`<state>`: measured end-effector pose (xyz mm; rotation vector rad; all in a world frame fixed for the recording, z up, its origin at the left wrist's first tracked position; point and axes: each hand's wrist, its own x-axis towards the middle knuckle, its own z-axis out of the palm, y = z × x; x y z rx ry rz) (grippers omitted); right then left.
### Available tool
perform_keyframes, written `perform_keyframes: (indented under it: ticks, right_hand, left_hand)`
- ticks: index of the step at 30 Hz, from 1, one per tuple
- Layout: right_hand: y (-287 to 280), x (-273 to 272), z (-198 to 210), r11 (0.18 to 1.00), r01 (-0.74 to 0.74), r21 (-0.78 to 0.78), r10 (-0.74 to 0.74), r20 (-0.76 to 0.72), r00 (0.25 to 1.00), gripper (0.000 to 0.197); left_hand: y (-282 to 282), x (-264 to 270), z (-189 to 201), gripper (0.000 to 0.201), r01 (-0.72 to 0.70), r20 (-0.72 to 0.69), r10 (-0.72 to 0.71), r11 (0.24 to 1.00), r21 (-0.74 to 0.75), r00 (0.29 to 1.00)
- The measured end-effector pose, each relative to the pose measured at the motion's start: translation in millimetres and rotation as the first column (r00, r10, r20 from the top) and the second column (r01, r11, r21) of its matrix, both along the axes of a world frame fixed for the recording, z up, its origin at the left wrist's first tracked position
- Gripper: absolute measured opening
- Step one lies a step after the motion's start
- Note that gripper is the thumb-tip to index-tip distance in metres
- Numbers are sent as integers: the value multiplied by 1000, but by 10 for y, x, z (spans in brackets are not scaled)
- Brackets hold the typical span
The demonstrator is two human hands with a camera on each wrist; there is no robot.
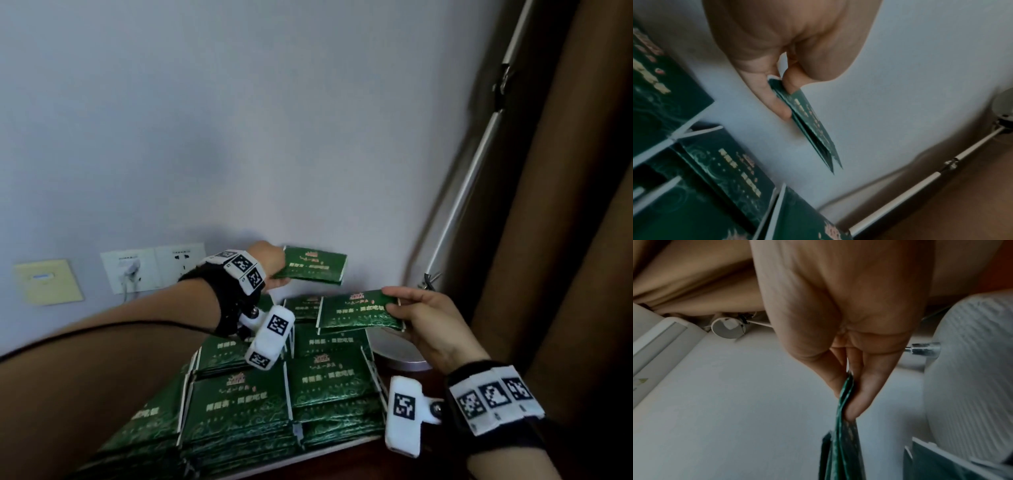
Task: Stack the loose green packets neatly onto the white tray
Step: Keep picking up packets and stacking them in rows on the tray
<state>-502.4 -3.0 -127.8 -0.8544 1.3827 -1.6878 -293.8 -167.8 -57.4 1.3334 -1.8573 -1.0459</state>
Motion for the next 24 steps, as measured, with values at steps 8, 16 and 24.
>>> perform_keyframes:
  ticks: [8, 16, 24]
  right_hand:
    - [-201, 37, -144, 996, 13, 88, 8, -227, 974, 20]
    - [-254, 136, -169, 977, -25, 211, 114, -420, 900, 24]
    - [-208, 156, -80, 962, 5, 273, 135, -491, 861, 28]
  left_hand:
    - [-54, -48, -55, 34, 9, 286, -32, 996, 83, 958]
    - [-202, -95, -202, 13, 139, 661, -86, 990, -28, 745]
    - [-117, -165, -155, 36, 394, 790, -166, 913, -103, 590]
